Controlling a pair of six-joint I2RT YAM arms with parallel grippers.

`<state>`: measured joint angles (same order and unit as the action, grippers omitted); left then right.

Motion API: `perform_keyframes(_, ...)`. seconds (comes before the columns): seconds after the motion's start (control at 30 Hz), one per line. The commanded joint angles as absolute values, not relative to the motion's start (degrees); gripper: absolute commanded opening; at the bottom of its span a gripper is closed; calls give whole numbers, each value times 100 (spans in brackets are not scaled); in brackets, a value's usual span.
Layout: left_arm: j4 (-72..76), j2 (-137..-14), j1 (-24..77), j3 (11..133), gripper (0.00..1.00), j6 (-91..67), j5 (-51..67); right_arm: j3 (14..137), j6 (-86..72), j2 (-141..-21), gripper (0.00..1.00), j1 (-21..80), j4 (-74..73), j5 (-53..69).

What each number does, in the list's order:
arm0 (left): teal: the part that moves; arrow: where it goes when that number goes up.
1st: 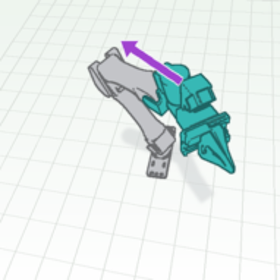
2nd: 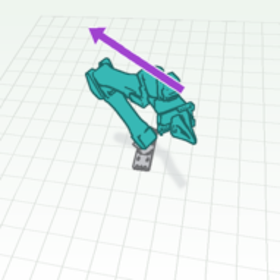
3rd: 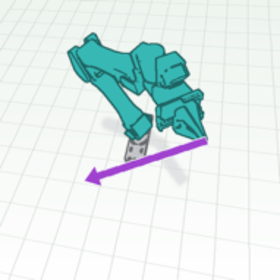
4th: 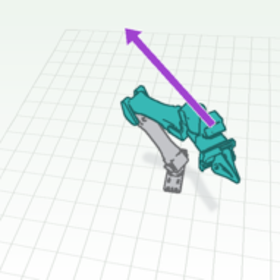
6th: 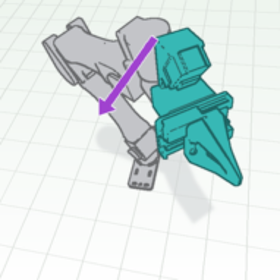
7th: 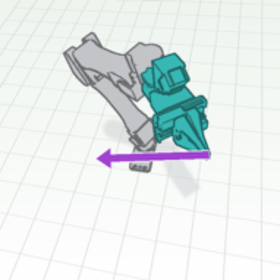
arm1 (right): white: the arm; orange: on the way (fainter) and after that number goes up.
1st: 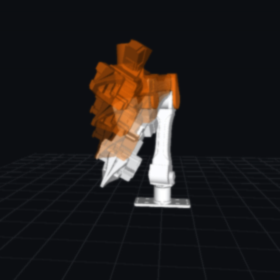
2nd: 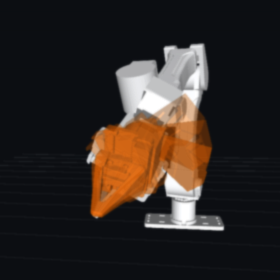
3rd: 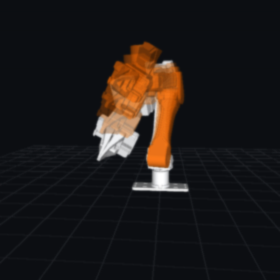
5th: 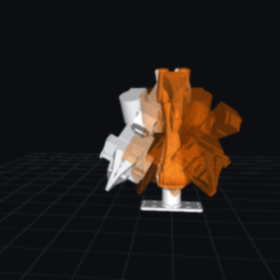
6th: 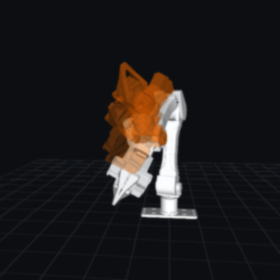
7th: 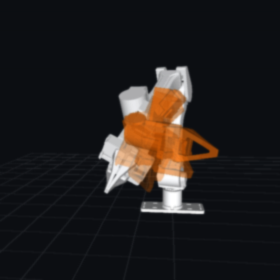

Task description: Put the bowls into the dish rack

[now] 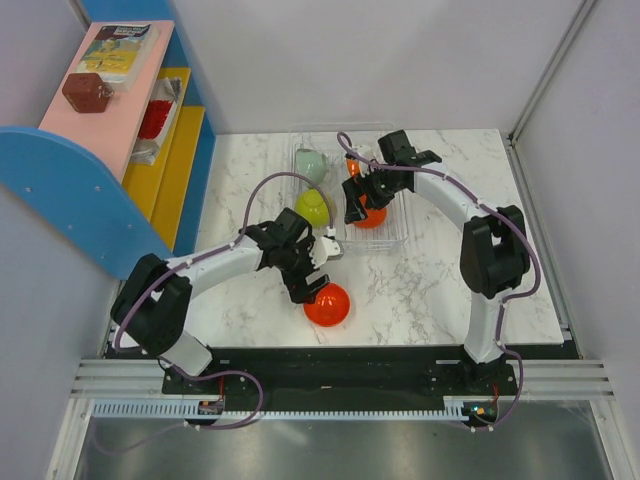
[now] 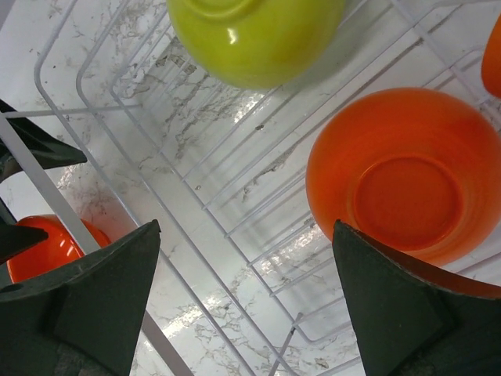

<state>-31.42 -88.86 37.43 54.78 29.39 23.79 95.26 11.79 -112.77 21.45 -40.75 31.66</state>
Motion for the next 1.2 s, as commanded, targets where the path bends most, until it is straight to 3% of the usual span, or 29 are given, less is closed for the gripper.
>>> perform_keyframes(0.0, -2654, -9132, 3753, 5643, 100, 2681, 1793, 9554, 1230, -11399, 98, 2066, -3920, 3139)
perform_keyframes(0.1, -2637, -9158, 3806, 5642, 99, 2663, 1793, 9527, 1239, -11364, 98, 2013, -3841, 2919)
perform_keyframes(0.2, -2628, -9220, 3876, 5643, 91, 2654, 1784, 9483, 1266, -11364, 98, 1925, -3771, 2804)
perform_keyframes(0.3, -2628, -9299, 3946, 5651, 75, 2646, 1784, 9475, 1266, -11373, 98, 1872, -3753, 2804)
perform_keyframes(0.33, -2637, -9325, 3972, 5651, 63, 2628, 1784, 9475, 1266, -11364, 98, 1863, -3753, 2786)
perform_keyframes(0.4, -2628, -9351, 4025, 5651, 51, 2637, 1784, 9466, 1274, -11347, 98, 1846, -3753, 2795)
perform_keyframes(0.43, -2645, -9352, 4043, 5651, 41, 2672, 1767, 9457, 1274, -11303, 98, 1846, -3753, 2847)
perform_keyframes(0.67, -2978, -9185, 4104, 5826, 3, 2733, 1924, 9580, 1108, -11197, 98, 1837, -3586, 3155)
perform_keyframes(1.17, -4104, -7551, 4148, 6521, 2, 2804, 2189, 9993, 870, -11900, 98, 1819, -3366, 2998)
